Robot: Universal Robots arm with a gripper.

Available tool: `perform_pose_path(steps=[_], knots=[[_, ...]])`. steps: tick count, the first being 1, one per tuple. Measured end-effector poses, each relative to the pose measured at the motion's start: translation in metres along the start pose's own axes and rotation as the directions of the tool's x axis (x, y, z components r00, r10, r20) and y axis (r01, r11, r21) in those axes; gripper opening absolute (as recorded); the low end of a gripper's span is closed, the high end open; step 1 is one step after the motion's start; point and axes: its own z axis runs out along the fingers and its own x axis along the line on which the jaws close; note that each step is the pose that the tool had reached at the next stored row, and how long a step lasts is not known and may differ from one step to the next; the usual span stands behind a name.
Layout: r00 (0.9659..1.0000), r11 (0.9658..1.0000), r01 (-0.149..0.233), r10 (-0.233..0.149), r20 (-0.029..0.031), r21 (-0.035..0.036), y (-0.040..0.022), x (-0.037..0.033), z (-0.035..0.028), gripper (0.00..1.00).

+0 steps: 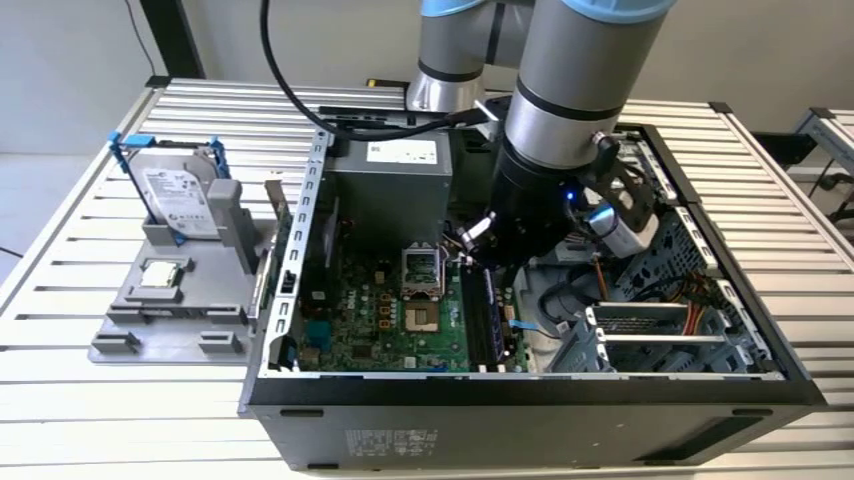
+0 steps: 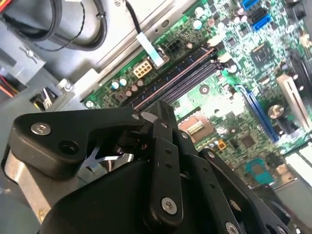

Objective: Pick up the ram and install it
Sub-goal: 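Press down the ram until it locks into place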

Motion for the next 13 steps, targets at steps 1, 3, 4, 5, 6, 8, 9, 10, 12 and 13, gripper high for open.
perform_pose_path(steps=[1,3,4,5,6,8,9,10,12,13], knots=[[0.9999,0.9999,0.015,-0.015,0.0006,-0.0008,0.0,0.0,-0.0001,0.0],[0.9989,0.9989,0.046,-0.046,0.0018,-0.003,0.0,0.0,0.0,0.0],[0.9981,0.9981,0.061,-0.061,0.0025,-0.0039,0.0,0.0,0.0,0.0],[0.9971,0.9971,0.076,-0.076,0.003,-0.0047,0.0,0.0,0.0,0.0],[0.9959,0.9959,0.091,-0.091,0.0037,-0.0057,0.0,0.0,0.0,0.0],[0.9928,0.9928,0.12,-0.12,0.0051,-0.0076,0.0,0.0,0.0,0.0],[0.991,0.9909,0.134,-0.134,0.0059,-0.0089,0.0,0.0,0.0,0.0],[0.9888,0.9888,0.149,-0.149,0.0069,-0.0102,0.0,0.0,0.0,0.0],[0.9839,0.9838,0.179,-0.178,0.0088,-0.0126,0.0,0.0,0.0,0.0],[0.9811,0.981,0.193,-0.193,0.0095,-0.0134,0.0,0.0,0.0001,0.0]])
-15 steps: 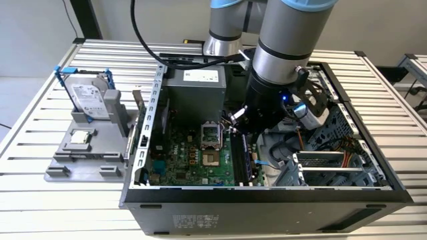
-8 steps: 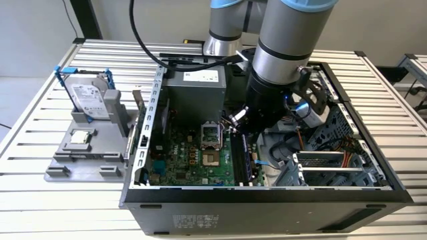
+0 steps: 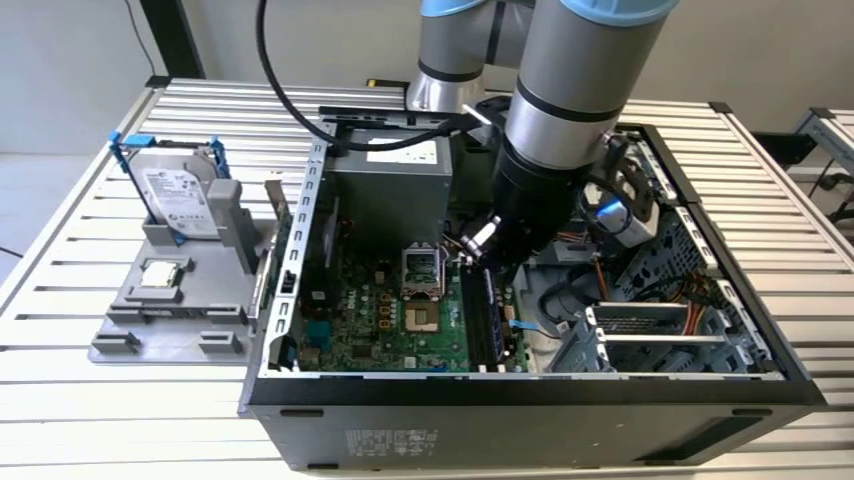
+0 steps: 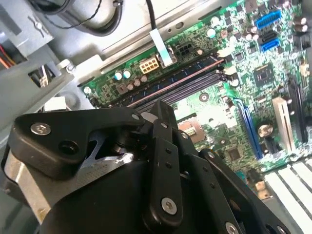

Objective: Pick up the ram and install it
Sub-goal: 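Press down the ram until it locks into place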

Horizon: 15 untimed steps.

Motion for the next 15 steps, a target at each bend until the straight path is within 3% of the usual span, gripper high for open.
perform_pose_path(steps=[4,8,12,15], knots=[[0.9981,0.9981,0.062,-0.062,0.0015,-0.0022,0.0,0.0,0.0,0.0],[0.9921,0.9921,0.126,-0.126,0.0025,-0.0025,0.0,0.0,0.0,0.0],[0.9813,0.9813,0.192,-0.192,0.0026,-0.0029,0.0,0.0,0.0,0.0],[0.9701,0.9701,0.243,-0.243,0.0027,-0.0033,0.0,0.0,0.0,0.0]])
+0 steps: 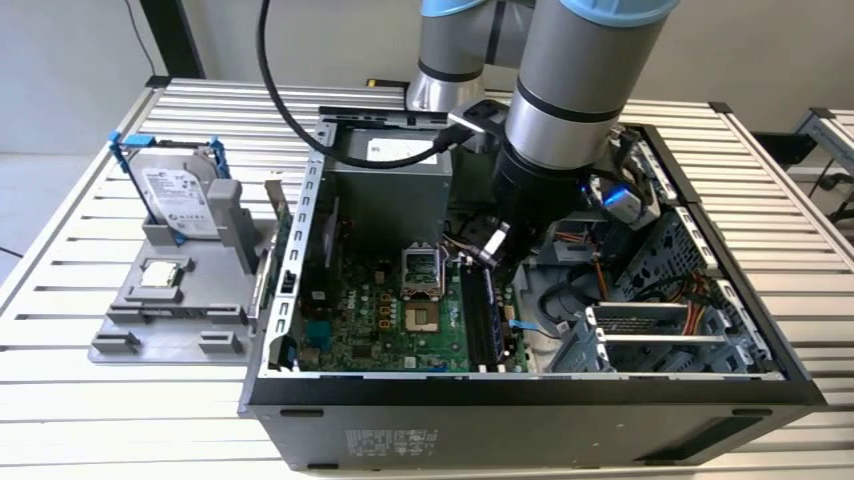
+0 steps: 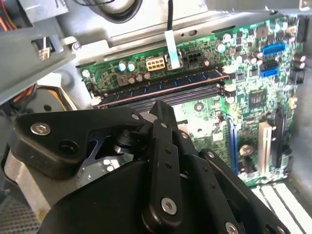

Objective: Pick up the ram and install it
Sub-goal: 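Press down the ram until it locks into place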

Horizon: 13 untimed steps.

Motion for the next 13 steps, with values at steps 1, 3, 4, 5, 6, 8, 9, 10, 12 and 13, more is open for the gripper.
perform_pose_path(steps=[1,3,4,5,6,8,9,10,12,13], knots=[[0.9999,0.9999,0.015,-0.015,0.0,-0.0002,0.0,0.0,0.0,0.0],[0.9989,0.9989,0.047,-0.047,0.0001,-0.0006,0.0,0.0,0.0,0.0],[0.998,0.998,0.063,-0.063,0.0002,-0.0008,0.0,0.0,0.0,0.0],[0.9969,0.9969,0.079,-0.079,0.0001,-0.0009,0.0,0.0,0.0,0.0],[0.9956,0.9956,0.094,-0.094,0.0002,-0.0011,0.0,0.0,0.0,0.0],[0.9925,0.9925,0.122,-0.122,0.0002,-0.0014,0.0,0.0,0.0,0.0],[0.9907,0.9907,0.136,-0.136,0.0002,-0.0016,0.0,0.0,0.0,0.0],[0.9887,0.9887,0.15,-0.15,0.0003,-0.0017,0.0,0.0,0.0,0.0],[0.9844,0.9844,0.176,-0.176,0.0004,-0.002,0.0,0.0,0.0,0.0],[0.9823,0.9823,0.187,-0.187,0.0005,-0.0022,0.0,0.0,0.0,0.0]])
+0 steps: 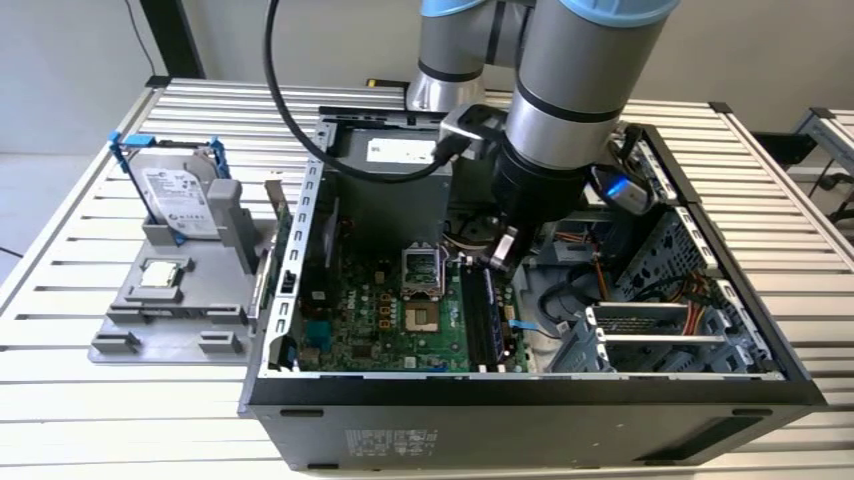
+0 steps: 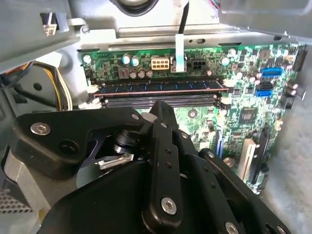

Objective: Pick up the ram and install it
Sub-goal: 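Press down the ram until it locks into place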

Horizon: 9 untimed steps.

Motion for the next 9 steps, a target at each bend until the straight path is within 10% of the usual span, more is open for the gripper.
perform_pose_path(steps=[9], knots=[[0.9943,0.9943,0.107,-0.107,0.0004,-0.0014,0.0,0.0,0.0001,0.0]])
